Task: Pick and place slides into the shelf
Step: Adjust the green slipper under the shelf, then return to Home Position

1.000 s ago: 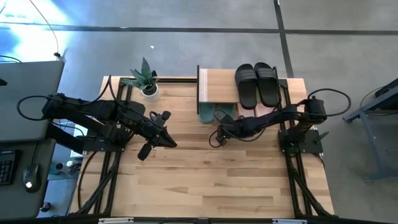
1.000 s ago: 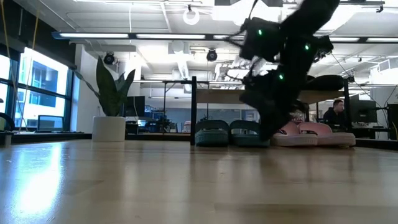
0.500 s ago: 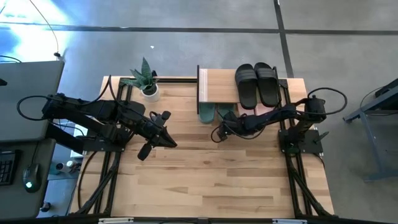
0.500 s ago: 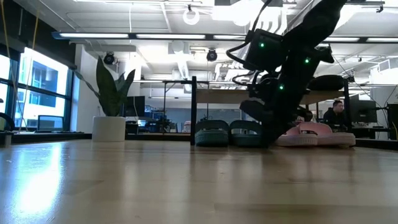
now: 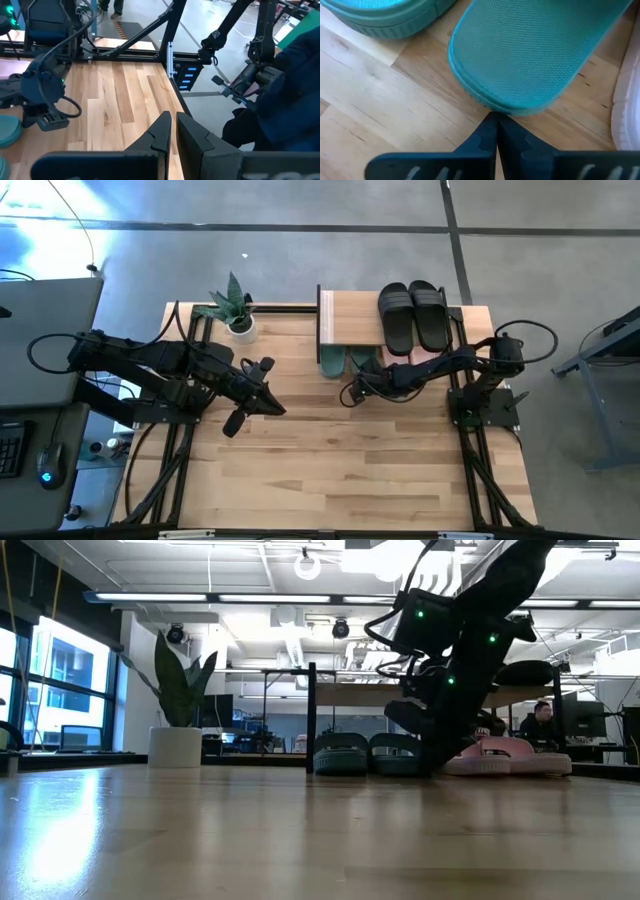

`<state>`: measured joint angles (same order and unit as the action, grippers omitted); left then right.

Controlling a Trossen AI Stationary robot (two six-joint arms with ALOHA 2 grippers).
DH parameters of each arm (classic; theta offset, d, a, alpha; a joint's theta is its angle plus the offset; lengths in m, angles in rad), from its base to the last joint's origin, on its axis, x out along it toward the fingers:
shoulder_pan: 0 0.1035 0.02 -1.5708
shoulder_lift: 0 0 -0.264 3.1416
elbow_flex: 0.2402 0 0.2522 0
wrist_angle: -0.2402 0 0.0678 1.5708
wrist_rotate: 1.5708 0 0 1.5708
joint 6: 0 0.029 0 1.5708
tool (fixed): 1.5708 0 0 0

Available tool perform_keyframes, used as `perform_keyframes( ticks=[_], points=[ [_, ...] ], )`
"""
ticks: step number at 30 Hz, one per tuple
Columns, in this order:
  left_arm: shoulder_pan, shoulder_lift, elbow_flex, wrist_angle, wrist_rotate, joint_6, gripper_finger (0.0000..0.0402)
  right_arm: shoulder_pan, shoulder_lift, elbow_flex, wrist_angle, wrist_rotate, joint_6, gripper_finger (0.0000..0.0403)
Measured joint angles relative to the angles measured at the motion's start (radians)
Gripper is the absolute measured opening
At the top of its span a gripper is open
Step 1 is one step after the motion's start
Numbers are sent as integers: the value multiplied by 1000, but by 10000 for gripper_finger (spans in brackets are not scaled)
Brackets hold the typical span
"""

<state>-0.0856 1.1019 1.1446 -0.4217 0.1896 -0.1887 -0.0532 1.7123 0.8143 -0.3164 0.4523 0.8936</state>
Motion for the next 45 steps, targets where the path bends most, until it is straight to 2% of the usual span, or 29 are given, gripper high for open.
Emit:
perform_keyframes(
  ticks=[10, 16, 20, 27, 35, 40, 45],
  points=[
    [0, 0, 0, 0, 0, -1, 17, 2, 0, 0, -17, -2, 41, 0],
    [0, 0, 0, 0, 0, 0, 17, 49, 0, 14, -16, 10, 49, 0],
    [0, 0, 0, 0, 0, 0, 17, 74, 0, 25, -20, -34, 49, 0],
    [0, 0, 0, 0, 0, 0, 17, 116, 0, 32, -35, -46, 87, 0],
    [0, 0, 0, 0, 0, 0, 17, 168, -3, 32, 136, -209, -24, 0],
    [0, 0, 0, 1, 0, 0, 17, 199, -77, 74, 133, -315, -139, 0],
    [0, 0, 0, 2, 0, 0, 17, 219, -260, 126, 0, -267, -232, 0]
  ],
)
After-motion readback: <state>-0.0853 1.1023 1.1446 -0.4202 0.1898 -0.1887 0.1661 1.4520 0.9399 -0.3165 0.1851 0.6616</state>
